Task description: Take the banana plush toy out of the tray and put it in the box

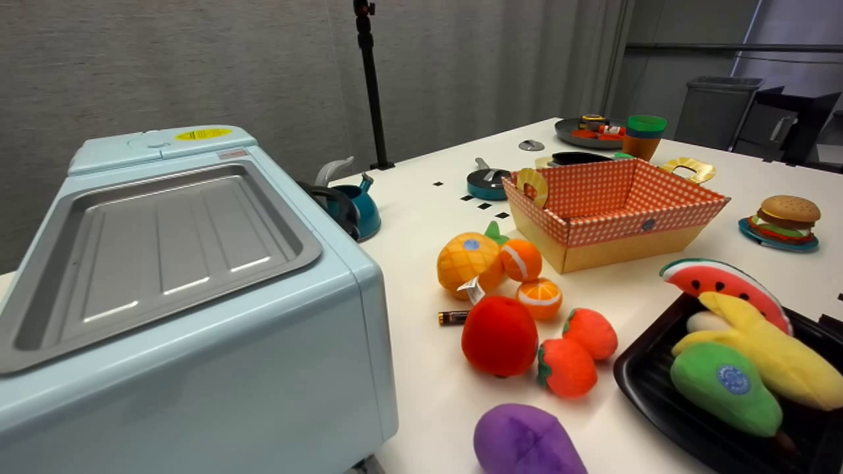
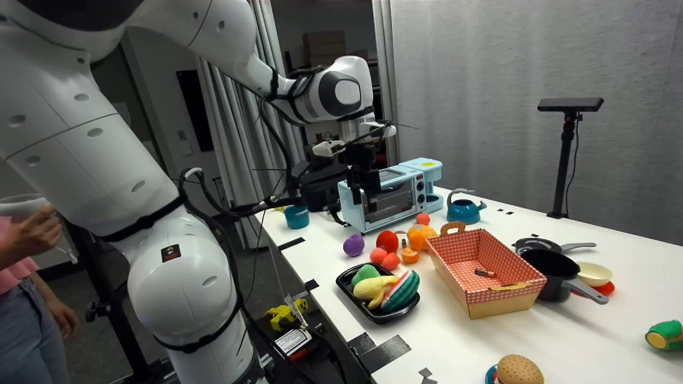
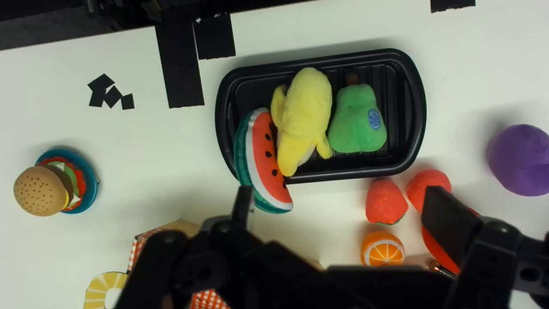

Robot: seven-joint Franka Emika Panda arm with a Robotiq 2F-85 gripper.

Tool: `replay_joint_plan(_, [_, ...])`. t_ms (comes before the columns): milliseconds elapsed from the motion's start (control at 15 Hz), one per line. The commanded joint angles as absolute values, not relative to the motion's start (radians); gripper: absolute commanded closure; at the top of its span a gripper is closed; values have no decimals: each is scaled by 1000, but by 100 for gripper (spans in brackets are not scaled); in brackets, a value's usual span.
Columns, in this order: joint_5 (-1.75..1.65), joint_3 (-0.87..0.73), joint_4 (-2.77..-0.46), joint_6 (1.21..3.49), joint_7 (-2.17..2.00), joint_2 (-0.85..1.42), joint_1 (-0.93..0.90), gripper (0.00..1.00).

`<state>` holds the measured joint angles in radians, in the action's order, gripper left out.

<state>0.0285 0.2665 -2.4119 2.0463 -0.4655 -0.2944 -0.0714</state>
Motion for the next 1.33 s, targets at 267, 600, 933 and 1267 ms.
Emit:
replay_joint_plan(267, [27, 238, -2527, 2199, -476, -137, -84, 0])
replay_joint_plan(600, [46, 215, -2558, 2282, -474, 21, -96, 0])
replay_joint_plan(933, [41, 186, -2512, 2359, -476, 188, -112, 0])
replay_joint_plan(1267, [24, 141, -2439, 2413, -484, 318, -147, 0])
